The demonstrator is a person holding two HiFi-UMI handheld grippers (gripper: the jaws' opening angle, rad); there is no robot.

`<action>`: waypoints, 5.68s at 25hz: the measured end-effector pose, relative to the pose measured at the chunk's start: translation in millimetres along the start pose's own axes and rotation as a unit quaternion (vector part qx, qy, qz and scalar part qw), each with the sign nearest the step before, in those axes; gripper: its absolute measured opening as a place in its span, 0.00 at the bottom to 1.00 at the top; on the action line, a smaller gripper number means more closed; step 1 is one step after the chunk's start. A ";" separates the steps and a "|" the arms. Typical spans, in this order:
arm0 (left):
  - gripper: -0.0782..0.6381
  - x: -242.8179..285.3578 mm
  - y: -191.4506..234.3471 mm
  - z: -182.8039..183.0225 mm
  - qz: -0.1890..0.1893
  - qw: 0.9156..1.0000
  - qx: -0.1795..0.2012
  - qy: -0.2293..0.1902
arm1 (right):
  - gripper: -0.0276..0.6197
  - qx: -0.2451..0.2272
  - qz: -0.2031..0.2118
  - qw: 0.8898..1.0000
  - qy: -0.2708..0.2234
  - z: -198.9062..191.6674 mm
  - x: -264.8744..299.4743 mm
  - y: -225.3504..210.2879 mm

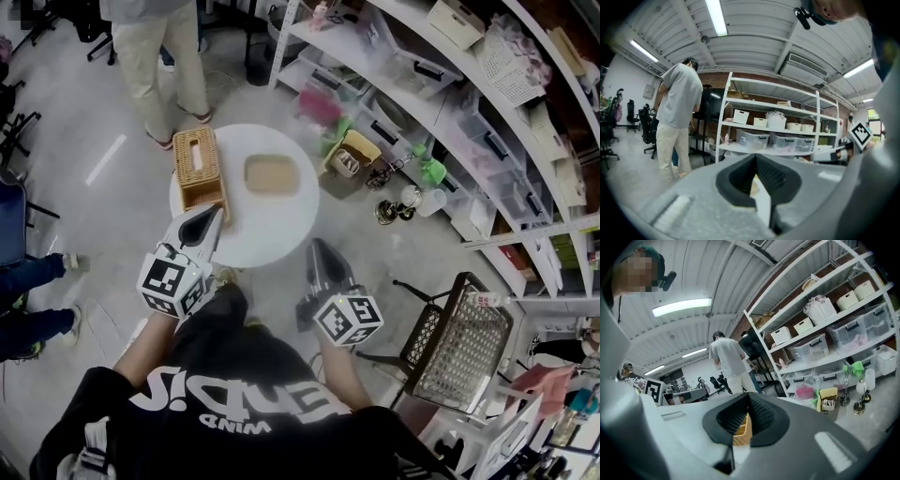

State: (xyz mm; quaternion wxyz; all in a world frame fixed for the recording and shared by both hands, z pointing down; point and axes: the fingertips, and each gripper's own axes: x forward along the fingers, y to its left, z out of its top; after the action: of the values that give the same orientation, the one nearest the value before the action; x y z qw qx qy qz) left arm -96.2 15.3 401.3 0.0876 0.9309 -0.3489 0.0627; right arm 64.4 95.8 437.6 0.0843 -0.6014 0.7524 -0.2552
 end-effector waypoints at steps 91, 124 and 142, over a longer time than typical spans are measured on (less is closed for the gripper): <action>0.61 337.7 187.6 -219.2 0.030 0.913 -0.268 0.307 | 0.04 0.027 0.014 0.995 0.095 58.4 290.2 -158.5; 0.50 335.7 182.9 -261.7 0.081 0.878 -0.325 0.341 | 0.04 0.040 0.009 0.993 0.114 42.9 279.6 -171.9; 0.43 313.5 181.8 -237.6 0.124 0.910 -0.251 0.306 | 0.04 0.022 0.028 0.992 0.119 39.2 273.0 -144.1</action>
State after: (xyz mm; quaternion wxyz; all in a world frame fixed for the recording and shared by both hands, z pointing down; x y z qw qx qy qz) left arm 5.2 -270.4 710.8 0.4124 0.7625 -0.4222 0.2652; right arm 133.9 -195.1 523.2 0.0142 -0.5433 0.7678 -0.3393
